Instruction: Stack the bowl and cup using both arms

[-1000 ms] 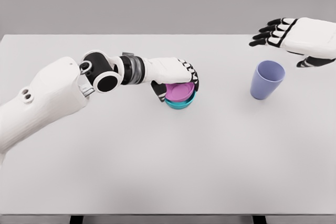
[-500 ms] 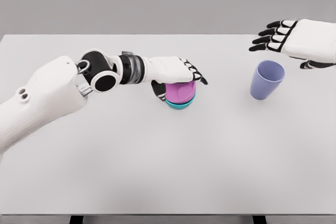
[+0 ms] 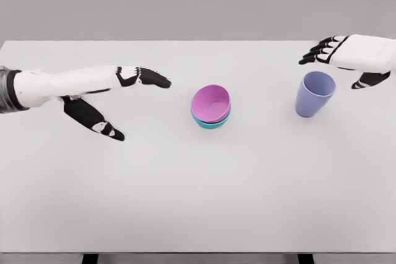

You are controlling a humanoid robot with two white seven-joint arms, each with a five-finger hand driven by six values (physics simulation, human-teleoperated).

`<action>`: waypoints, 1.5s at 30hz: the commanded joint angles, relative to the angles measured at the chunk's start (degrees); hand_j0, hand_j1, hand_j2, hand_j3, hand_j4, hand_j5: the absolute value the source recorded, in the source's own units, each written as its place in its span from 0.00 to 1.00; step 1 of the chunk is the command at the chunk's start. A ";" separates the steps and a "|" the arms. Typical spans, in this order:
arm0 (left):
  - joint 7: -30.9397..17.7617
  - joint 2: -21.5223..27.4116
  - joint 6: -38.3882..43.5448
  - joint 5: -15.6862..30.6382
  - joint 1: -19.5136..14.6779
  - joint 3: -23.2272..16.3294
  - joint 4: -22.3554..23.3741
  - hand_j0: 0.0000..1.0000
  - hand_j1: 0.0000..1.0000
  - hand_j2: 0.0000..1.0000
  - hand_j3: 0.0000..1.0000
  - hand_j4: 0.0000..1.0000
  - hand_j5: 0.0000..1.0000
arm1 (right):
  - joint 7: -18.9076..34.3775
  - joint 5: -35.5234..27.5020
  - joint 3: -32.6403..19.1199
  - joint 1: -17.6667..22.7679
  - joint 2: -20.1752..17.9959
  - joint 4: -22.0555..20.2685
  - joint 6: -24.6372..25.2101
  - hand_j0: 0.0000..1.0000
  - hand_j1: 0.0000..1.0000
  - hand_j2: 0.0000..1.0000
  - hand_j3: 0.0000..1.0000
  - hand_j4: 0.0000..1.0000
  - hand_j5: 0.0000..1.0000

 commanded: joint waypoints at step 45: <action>0.04 -1.73 -1.82 3.03 11.54 14.72 11.44 1.00 1.00 1.00 1.00 1.00 1.00 | -0.03 -0.42 14.94 -8.00 5.91 11.86 0.15 0.89 0.89 0.89 0.89 0.89 0.89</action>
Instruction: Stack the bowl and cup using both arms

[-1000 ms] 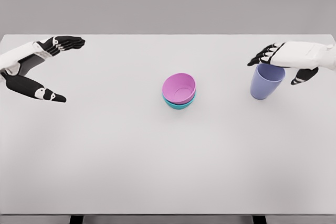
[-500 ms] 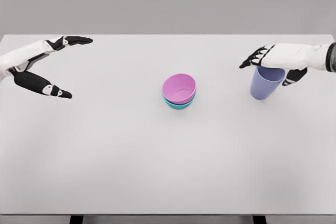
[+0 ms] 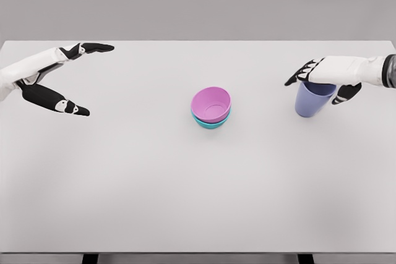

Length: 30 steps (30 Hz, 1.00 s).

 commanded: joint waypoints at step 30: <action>0.02 -0.49 0.14 0.48 0.35 0.56 0.48 1.00 1.00 1.00 1.00 1.00 1.00 | -0.02 -0.95 -11.64 -0.62 6.63 -4.92 0.14 0.66 0.66 0.66 0.66 0.66 0.66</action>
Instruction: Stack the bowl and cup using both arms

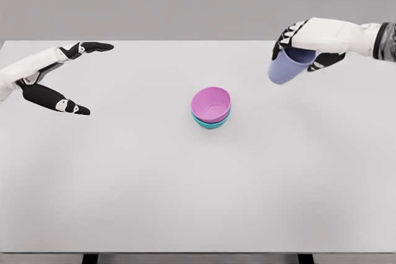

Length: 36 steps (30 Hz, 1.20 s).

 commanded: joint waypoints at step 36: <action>0.02 -0.38 0.14 0.48 0.09 0.73 0.42 1.00 1.00 1.00 1.00 1.00 1.00 | -0.03 -0.39 3.90 1.14 12.17 -8.05 0.16 0.67 0.67 0.67 0.67 0.67 0.67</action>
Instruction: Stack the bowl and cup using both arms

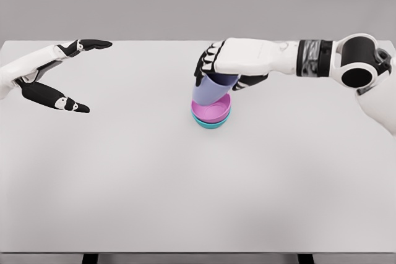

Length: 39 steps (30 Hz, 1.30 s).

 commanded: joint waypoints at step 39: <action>0.02 -0.27 0.14 0.39 0.62 1.26 -0.18 1.00 1.00 1.00 1.00 1.00 1.00 | -0.03 0.12 -7.06 0.26 -3.90 -3.42 0.17 1.00 1.00 1.00 1.00 1.00 1.00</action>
